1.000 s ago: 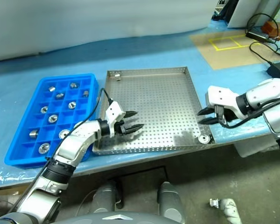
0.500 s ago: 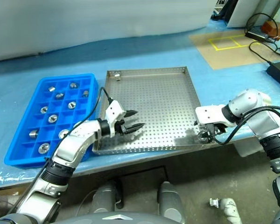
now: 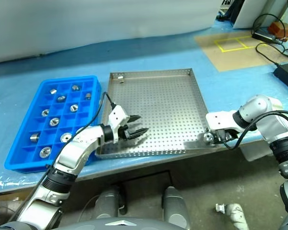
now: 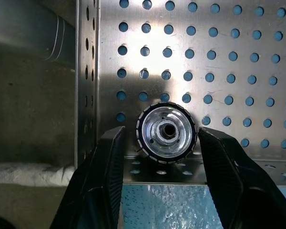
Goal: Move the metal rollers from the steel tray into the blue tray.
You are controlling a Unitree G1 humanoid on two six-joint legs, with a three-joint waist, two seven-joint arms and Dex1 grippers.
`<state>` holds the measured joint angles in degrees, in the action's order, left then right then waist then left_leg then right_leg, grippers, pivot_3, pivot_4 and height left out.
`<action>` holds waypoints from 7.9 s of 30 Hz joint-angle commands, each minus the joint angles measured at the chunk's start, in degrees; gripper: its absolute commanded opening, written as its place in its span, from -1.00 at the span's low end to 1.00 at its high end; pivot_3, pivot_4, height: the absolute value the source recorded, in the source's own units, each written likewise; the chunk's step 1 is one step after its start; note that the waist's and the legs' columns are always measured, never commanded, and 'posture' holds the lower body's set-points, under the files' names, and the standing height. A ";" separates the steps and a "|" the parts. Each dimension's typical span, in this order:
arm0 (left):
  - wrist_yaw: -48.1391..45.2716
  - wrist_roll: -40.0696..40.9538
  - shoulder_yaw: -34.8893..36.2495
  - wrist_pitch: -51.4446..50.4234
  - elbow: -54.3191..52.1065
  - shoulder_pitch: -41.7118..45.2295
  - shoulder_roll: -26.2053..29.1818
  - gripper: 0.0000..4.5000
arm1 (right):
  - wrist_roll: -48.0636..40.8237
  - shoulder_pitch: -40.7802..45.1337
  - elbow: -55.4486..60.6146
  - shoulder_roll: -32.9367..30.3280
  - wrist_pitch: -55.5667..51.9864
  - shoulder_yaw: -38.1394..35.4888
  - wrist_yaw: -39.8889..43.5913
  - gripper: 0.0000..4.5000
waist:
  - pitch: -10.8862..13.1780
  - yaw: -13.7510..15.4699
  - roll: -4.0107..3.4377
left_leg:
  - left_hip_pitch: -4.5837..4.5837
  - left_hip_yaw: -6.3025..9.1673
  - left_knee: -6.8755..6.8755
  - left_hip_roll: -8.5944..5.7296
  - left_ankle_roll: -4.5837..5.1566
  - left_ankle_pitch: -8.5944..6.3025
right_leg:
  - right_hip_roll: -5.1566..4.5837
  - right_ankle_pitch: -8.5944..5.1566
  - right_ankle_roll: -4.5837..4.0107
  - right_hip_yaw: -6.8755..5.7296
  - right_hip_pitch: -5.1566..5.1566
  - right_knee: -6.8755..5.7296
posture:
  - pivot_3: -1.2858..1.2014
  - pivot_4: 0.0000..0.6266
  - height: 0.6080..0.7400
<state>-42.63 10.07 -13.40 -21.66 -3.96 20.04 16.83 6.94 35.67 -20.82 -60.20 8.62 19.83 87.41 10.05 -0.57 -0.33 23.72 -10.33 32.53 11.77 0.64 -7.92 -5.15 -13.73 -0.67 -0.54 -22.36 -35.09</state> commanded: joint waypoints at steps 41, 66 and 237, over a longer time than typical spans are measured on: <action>-1.05 8.01 11.57 -0.70 -7.19 0.44 7.67 0.49 | -8.80 12.56 10.93 14.60 -16.36 -2.91 -1.44 -0.28 | 0.02 0.24 0.01 | 0.35 -0.07 0.21 0.03 0.04 -0.05 | 0.02 0.03 -0.06 0.25 -0.65 -0.47 | -0.07 -0.52 1.00; 15.13 9.46 46.03 -6.61 -29.58 -29.42 16.91 0.49 | 3.94 37.77 -43.63 60.89 13.62 1.39 -31.57 -0.28 | 0.10 10.69 0.12 | 1.90 0.38 -0.09 0.14 -0.48 0.24 | 0.03 -0.14 -0.32 -0.80 -1.82 -0.62 | 0.39 -0.52 1.00; 8.21 5.18 17.79 0.26 -6.52 -3.67 13.46 0.49 | -11.72 10.08 3.11 44.89 -23.48 7.34 -18.79 -0.97 | -0.88 6.09 1.10 | -0.01 0.35 -1.47 0.91 -2.25 1.00 | 0.89 0.66 -1.07 -0.94 -1.68 -0.37 | 0.10 -0.52 1.00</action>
<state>-34.46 15.23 4.14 -22.01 -9.29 16.03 30.30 -5.17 46.69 -19.57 -15.76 -16.02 26.16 67.75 9.17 5.52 0.77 23.71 -9.98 31.05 12.68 -1.61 -6.92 -4.26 -13.07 -1.74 -1.47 -24.04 -35.47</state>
